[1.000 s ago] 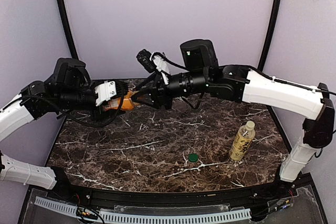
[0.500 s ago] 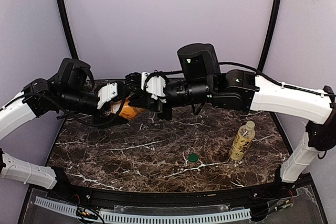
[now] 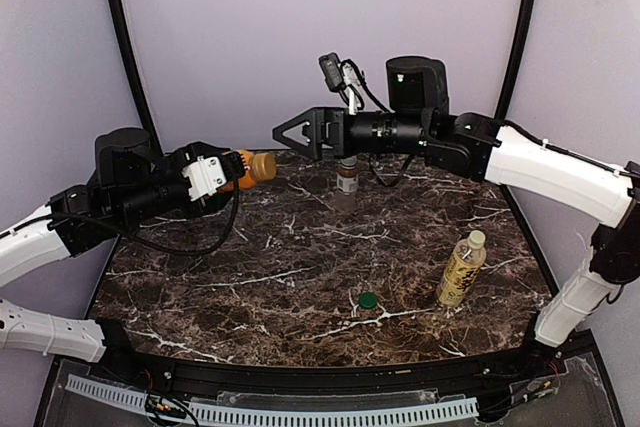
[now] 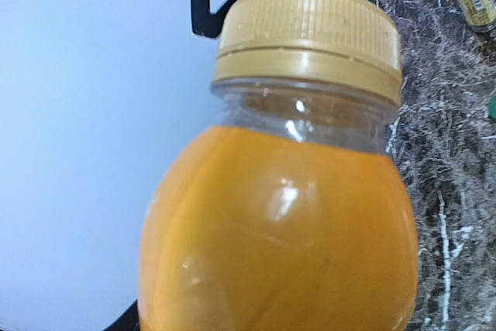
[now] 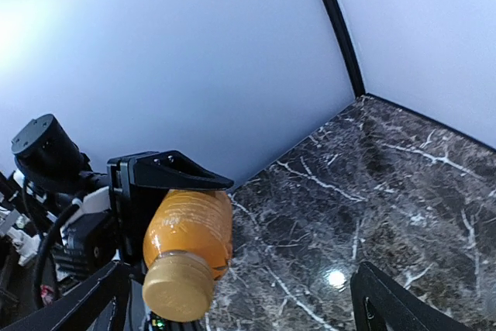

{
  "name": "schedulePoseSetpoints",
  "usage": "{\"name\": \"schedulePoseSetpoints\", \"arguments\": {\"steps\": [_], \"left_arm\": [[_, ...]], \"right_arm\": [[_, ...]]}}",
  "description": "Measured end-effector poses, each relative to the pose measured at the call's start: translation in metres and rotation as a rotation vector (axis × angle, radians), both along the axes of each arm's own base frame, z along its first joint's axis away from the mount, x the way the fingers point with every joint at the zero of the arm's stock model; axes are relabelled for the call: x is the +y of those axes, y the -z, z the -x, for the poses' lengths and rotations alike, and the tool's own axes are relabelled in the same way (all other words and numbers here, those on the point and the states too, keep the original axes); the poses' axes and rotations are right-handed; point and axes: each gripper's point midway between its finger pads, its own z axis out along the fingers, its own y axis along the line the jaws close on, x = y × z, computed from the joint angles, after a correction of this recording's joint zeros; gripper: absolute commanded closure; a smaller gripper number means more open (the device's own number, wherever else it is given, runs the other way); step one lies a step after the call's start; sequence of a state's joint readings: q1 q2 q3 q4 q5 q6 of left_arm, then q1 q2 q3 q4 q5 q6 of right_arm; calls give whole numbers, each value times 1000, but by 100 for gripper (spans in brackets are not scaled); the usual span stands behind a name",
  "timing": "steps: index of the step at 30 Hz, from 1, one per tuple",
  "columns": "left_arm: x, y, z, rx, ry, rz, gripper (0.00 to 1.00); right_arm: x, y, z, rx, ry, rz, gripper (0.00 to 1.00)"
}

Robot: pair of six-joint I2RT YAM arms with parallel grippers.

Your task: Unscrew the bottle caps

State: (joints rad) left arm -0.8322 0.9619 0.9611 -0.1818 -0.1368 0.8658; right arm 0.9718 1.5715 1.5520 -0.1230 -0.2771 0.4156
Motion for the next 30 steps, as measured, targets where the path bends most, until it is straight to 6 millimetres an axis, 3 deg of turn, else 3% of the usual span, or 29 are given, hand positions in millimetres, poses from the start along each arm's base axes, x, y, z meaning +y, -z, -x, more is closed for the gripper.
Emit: {"name": "schedulePoseSetpoints", "arguments": {"steps": [8,13,21,25,30], "left_arm": [[1,-22,-16,-326,-71,-77,76],[7,-34,-21,-408,-118,-101,76],[11,-44,-24,-455,-152,-101,76],[12,-44,-24,-456,-156,-106,76],[11,-43,-25,-455,-157,-108,76]], "right_arm": [[32,26,2,239,-63,-56,21],[36,19,4,275,-83,-101,37],[39,9,10,288,-117,-144,41],[39,8,11,289,-124,-148,36],[41,9,13,295,-140,-146,40]]}}
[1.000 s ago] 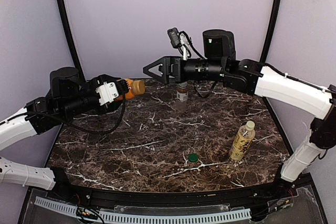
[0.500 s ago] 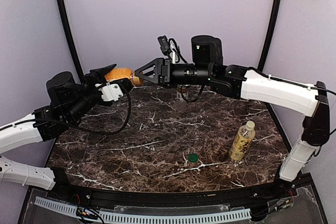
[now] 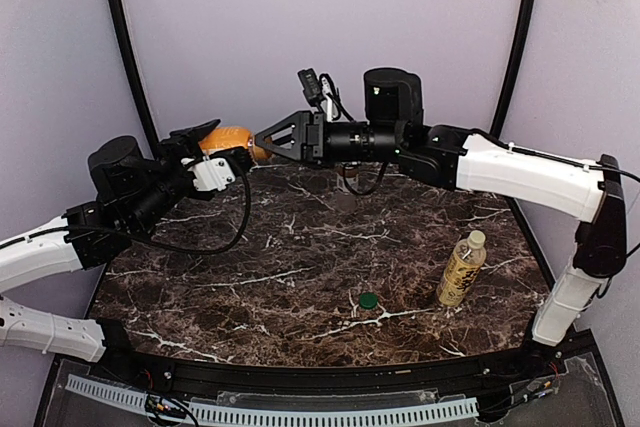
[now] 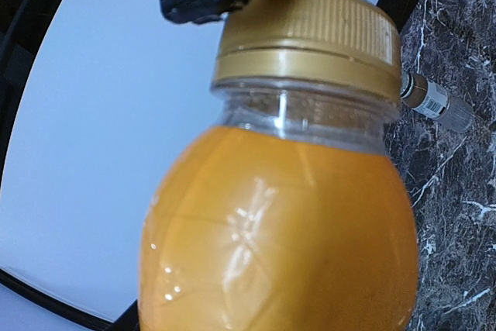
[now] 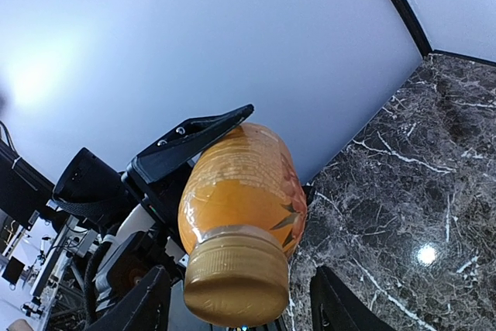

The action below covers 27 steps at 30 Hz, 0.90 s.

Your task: Unscrew the bottle caps

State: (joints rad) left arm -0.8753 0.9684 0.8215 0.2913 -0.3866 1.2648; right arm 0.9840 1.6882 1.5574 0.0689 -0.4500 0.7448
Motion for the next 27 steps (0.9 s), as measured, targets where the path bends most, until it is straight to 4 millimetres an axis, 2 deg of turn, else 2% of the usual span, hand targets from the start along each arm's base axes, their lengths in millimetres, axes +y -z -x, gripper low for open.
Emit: {"name": "schedulePoseSetpoints", "arguments": {"steps": [3,6,8,10,11,15,19,27], "left_arm": [[0,0,0,0,0,0,76],[0,0,0,1,-1,-2,75],[0,2,-1,3,-4,-6,76],[1,2,-1,3,-7,-6,76],[1,2,-1,3,-8,-7,76],[-1,5,0,19,1,-5,77],[-4,16,4,131,38,-18,82],[-9,39,33,471,151,21,88]], "right_arm": [[2,4,0,5,-6,6,44],[4,8,0,12,-14,11,58],[4,7,1,10,-21,9,71],[5,7,1,13,-20,7,92],[5,7,1,8,-21,6,100],[4,9,1,2,-21,15,100],[4,17,5,-28,-36,60,100],[6,21,36,-510,-80,238,100]]}}
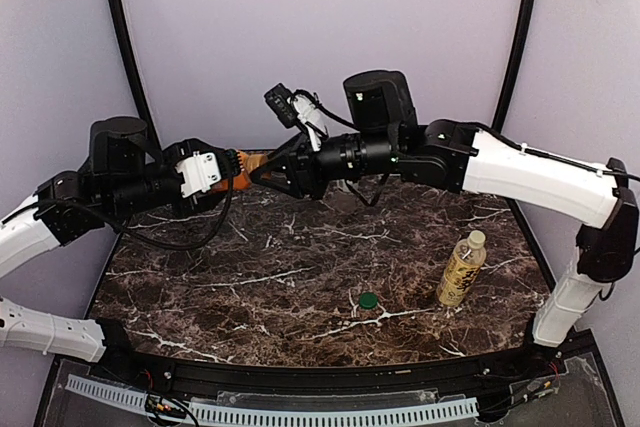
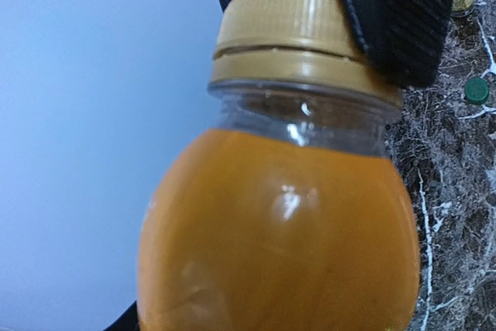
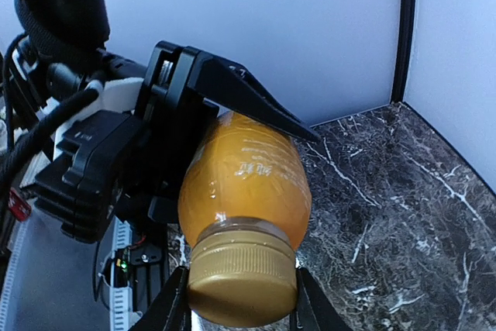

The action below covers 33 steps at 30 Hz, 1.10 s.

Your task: Unscrew the bottle caps

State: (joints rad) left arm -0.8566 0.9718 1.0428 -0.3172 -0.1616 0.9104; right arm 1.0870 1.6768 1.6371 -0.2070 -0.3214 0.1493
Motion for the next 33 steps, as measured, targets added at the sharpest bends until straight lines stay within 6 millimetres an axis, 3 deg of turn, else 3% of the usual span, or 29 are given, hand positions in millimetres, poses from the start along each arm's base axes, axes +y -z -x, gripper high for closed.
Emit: {"name": "schedulePoseSetpoints", "arguments": {"steps": [7,15,22,23,25,26,29,33], "left_arm": [[-8,14,19,194,54,21,88],[-14,39,53,410,157,30,88],[-14,52,66,502,181,12,88],[-13,52,67,504,181,11,88],[-13,53,67,505,179,10,87],[-13,53,67,505,179,9,87],[-20,50,70,507,209,27,87],[-26,43,71,490,233,47,88]], "right_arm": [[-7,7,15,-340,-98,107,100],[-8,22,49,-813,-228,240,100],[-9,34,58,-1030,-288,332,100],[-9,34,58,-1049,-291,340,90],[-8,35,58,-1077,-290,350,32],[-8,36,57,-1090,-287,356,20],[-1,31,58,-1113,-253,333,9],[3,18,60,-1103,-193,272,1]]}}
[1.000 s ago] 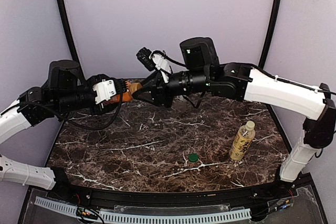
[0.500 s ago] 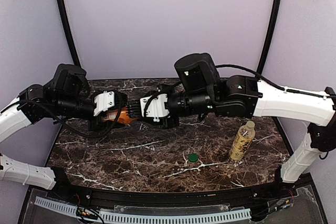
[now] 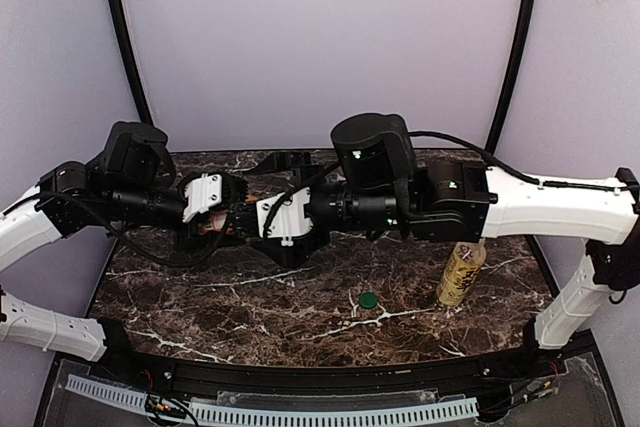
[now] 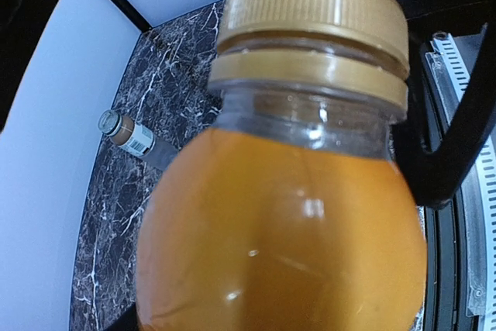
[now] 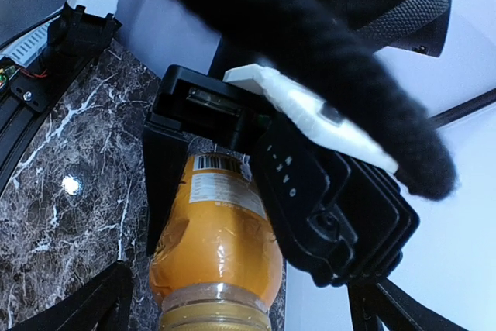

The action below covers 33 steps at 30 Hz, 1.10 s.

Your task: Unscrew the bottle caps

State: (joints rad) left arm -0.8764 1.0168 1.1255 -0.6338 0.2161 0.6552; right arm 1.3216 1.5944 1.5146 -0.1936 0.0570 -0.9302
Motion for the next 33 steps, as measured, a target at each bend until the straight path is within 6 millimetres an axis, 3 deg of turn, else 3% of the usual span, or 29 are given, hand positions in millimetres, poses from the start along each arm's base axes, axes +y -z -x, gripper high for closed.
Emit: {"name": "schedulePoseSetpoints", "arguments": {"steps": [5,9,11,13,16,18,22,26,30,33], "left_arm": [[0,-8,-13,-64,-44,19,87],[6,-14,-34,-185,-134,29,87],[9,-18,-46,-263,-173,27,87],[12,-23,-58,-340,-213,23,87],[16,-32,-72,-447,-263,20,87],[18,-37,-80,-507,-291,14,87],[22,-45,-89,-598,-327,1,87],[24,-53,-93,-650,-347,2,87],[25,-58,-94,-673,-354,8,87],[25,-61,-94,-681,-355,13,87]], "right_arm": [[-15,-6,3,91,36,-63,1],[-35,-30,-2,302,80,-176,1],[-46,-47,-22,480,142,-272,1],[-58,-63,-55,677,239,-391,1],[-70,-70,-92,940,332,-529,3],[-68,-64,-100,1100,354,-565,3],[-38,-44,-95,1339,328,-523,4],[-23,-22,-93,1457,337,-471,19],[-20,-23,-88,1515,316,-462,35],[-19,-29,-85,1525,289,-469,37]]}}
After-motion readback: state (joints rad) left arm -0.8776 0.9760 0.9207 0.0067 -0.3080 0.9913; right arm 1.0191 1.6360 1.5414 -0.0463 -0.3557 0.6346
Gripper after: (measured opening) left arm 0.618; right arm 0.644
